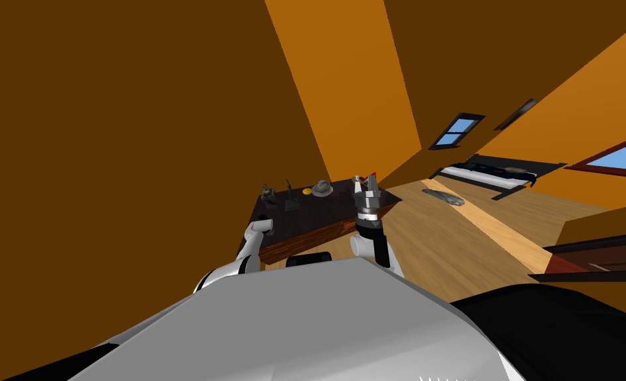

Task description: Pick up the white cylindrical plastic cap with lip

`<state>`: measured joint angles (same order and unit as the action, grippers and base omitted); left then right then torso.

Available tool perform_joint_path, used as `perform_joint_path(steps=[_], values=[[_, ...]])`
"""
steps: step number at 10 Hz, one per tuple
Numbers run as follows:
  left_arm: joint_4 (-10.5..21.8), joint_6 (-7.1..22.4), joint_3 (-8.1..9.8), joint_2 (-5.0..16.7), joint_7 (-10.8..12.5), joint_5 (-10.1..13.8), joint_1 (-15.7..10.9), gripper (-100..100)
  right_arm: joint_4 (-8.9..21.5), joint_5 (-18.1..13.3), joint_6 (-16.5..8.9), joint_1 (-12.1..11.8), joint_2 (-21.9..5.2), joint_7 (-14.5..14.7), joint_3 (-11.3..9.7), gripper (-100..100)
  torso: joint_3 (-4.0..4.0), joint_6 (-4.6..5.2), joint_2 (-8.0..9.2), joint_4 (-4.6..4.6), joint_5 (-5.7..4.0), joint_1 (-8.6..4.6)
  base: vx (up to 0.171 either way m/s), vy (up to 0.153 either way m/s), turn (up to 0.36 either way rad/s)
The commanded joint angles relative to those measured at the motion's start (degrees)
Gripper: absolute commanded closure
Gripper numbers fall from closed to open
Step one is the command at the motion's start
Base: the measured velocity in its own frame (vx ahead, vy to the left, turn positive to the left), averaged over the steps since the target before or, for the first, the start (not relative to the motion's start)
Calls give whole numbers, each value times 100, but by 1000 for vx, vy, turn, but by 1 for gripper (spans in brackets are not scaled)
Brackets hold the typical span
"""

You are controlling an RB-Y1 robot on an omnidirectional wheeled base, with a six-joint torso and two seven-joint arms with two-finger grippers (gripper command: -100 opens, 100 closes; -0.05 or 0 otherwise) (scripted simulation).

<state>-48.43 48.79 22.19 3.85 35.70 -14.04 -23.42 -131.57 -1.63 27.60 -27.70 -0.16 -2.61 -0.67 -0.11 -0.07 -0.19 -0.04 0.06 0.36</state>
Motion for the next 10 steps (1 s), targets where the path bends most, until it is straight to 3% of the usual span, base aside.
perform_joint_path(steps=[1, 3, 4, 5, 8, 9, 10], values=[[194, 19, 43, 13, -3, 32, -10, -100, 0, 0, 0, 0, 0, 0, 0, 0, 0, 0, 0, 0, 0, 0, 59, 100, -16], [145, 63, 43, -16, 0, 26, 40, -100, 0, 0, 0, 0, 0, 0, 0, 0, -1, -1, 0, -1, -1, -8, 35, 45, 5], [152, 63, 47, -14, -8, 30, 46, 0, 0, 0, 0, 0, 1, 0, -1, 0, 3, 0, 7, 1, -4, -23, 4, 6, -1], [258, -132, 28, 4, -45, 71, 134, -100, 0, 0, 0, 1, 1, 0, -1, 0, 7, 1, 14, 3, -6, -32, 44, -5, 39], [419, -424, 1, 30, -103, 134, 269, -100, 0, 0, 0, 0, 1, 0, -1, 0, 4, -1, 8, 1, -9, -46, 32, -23, 68], [395, -366, 9, 29, -93, 126, 246, -100, 0, 0, 0, 0, 1, 0, -1, 0, 6, 0, 12, 2, -9, -43, -1, -8, 17], [402, -388, 9, 31, -98, 129, 250, 100, 0, 0, 0, 1, 1, 0, -1, 0, 9, 1, 17, 4, -8, -40, 0, 0, 0]])
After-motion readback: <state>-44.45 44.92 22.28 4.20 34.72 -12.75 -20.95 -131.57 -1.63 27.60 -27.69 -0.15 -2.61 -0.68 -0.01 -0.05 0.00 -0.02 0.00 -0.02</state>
